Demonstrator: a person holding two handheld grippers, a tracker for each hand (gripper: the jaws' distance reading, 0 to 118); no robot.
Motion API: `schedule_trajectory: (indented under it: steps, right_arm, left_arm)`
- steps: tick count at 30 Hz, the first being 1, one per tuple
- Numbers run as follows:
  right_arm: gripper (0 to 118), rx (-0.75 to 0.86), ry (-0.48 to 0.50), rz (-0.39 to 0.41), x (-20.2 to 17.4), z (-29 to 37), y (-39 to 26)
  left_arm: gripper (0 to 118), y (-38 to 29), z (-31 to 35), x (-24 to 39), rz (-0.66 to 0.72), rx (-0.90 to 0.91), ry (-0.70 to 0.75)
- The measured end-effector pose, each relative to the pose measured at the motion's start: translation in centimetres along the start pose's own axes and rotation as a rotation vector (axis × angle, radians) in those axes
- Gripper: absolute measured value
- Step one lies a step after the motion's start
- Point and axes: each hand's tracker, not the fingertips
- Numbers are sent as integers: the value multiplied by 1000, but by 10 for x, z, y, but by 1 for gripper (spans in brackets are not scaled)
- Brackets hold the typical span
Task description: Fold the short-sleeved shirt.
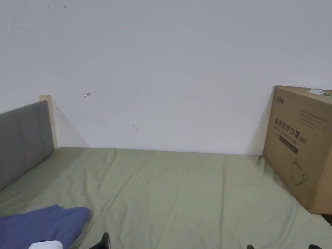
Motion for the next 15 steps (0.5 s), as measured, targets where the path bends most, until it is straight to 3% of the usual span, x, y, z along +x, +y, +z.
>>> schedule_trajectory:
  steps: [3, 8, 15]
  right_arm:
    - [118, 104, -44, 61, -6, 10, 4]
    - [118, 49, 12, -58, -4, 9, 10]
    - [118, 36, -23, -59, -1, 8, 9]
  left_arm:
    - [118, 4, 3, 6, -15, 4, -3]
    - [118, 8, 5, 7, -28, 23, -10]
    - [118, 12, 8, 10, -64, 30, 5]
